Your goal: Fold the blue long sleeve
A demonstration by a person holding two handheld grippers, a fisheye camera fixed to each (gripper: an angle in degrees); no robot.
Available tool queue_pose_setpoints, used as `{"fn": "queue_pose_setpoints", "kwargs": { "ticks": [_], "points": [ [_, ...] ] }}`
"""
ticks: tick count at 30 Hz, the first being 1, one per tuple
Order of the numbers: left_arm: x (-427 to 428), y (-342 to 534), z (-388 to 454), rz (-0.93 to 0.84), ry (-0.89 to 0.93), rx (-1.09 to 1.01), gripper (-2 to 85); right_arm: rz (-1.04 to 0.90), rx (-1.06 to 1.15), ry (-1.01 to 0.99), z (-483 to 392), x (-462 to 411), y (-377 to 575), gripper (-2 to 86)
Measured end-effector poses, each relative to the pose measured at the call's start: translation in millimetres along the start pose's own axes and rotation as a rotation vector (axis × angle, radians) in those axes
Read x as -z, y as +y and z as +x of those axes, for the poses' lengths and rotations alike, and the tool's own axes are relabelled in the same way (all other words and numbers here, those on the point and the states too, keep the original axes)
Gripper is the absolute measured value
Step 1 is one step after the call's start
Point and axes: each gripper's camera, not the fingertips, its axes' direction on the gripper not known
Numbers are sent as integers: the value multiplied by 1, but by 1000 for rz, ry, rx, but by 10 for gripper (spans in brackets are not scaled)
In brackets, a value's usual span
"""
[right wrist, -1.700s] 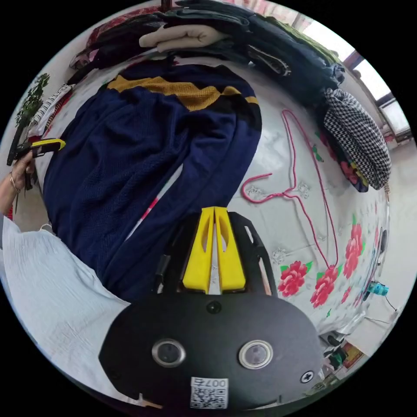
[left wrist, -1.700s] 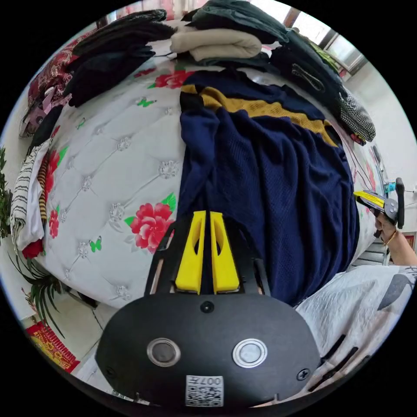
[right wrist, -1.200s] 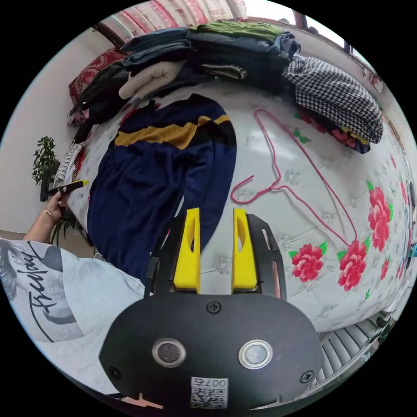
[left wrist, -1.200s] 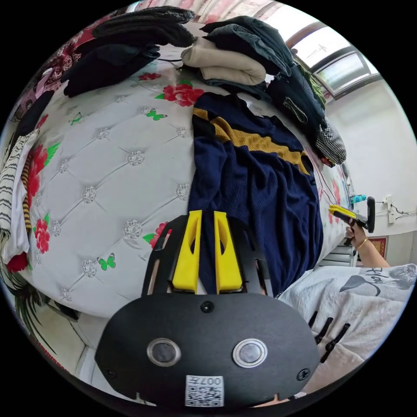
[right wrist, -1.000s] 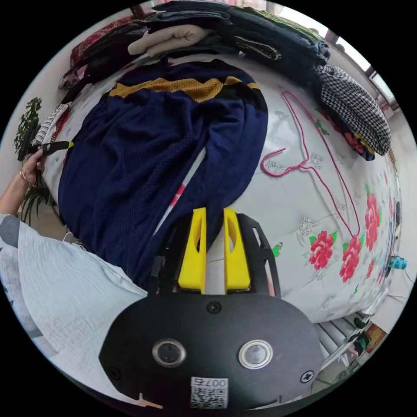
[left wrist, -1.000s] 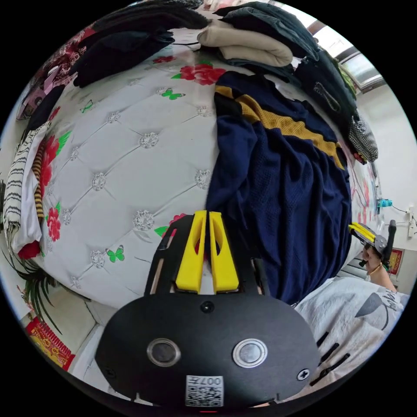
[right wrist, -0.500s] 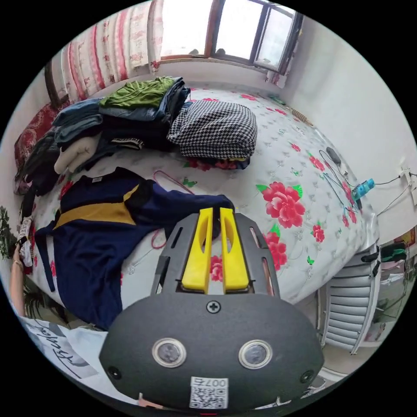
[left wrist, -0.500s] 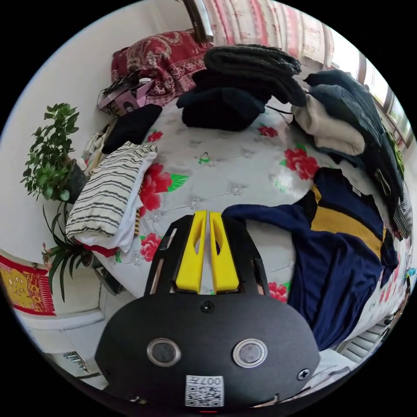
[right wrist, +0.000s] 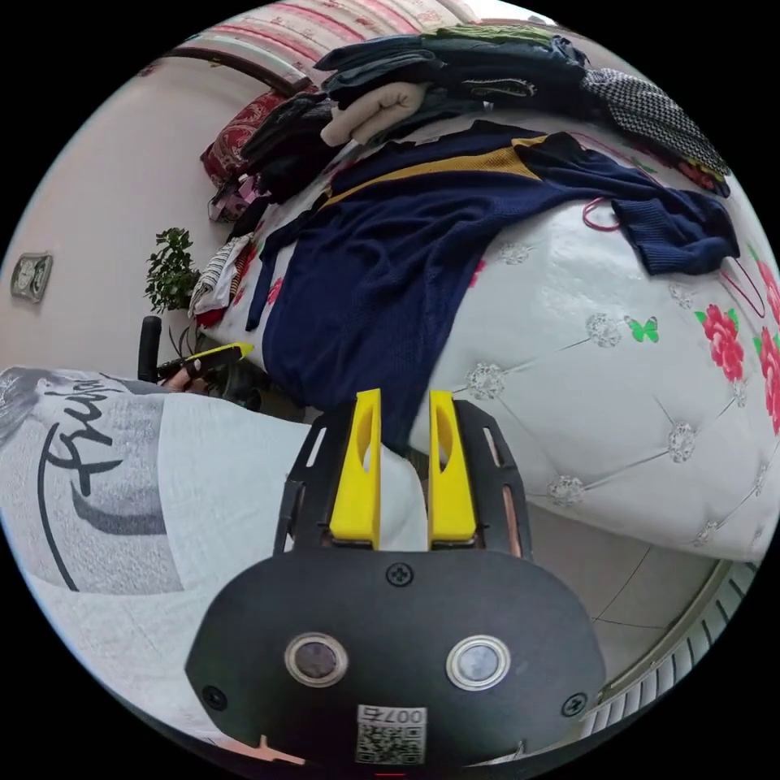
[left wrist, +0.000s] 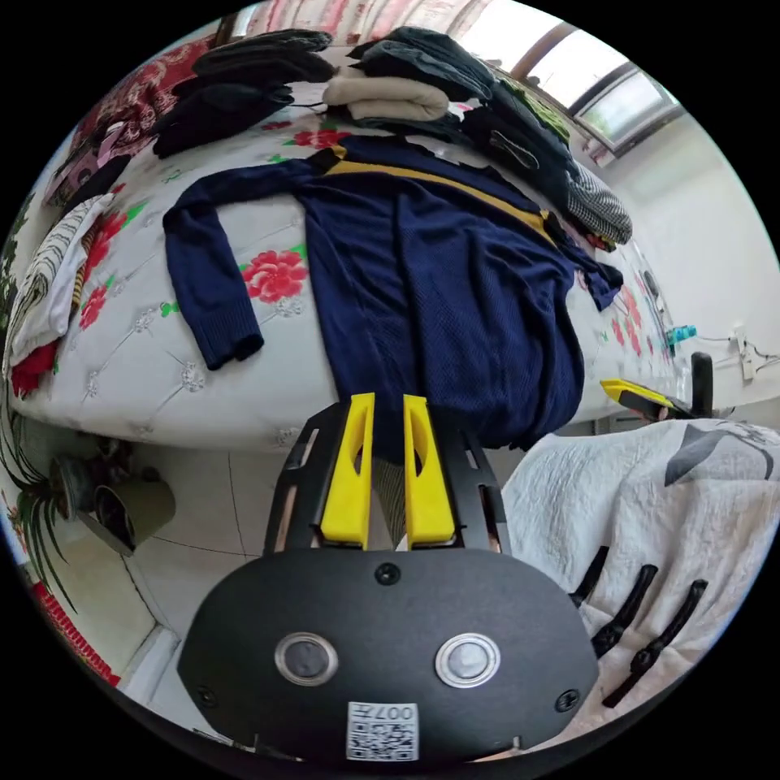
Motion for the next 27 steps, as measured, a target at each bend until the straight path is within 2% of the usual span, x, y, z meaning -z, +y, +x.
{"fn": "queue_pose_setpoints", "kwargs": {
  "ticks": [3, 9, 16, 18, 22, 24, 27],
  "points": [
    [-24, -1, 7, -65, -56, -31, 75, -50, 51, 10, -13, -17, -2, 45],
    [-30, -5, 1, -81, -120, -62, 5, -80, 141, 251, -27, -32, -9, 10],
    [9, 19, -20, 21, -44, -34, -8, 21, 69, 163, 4, 32, 17, 9],
    [14, 33, -33, 38, -85, 20, -5, 20, 30, 128, 15, 37, 29, 18],
    [8, 44, -48, 48, -49, 55, 21, -45, -47, 62, 32, 24, 42, 39],
    [-2, 41, -45, 33, 17, 34, 55, -67, -67, 27, 33, 15, 39, 48],
    [-22, 27, -28, -18, 1, -21, 56, -104, -82, -18, 33, -3, 23, 53]
  ]
}}
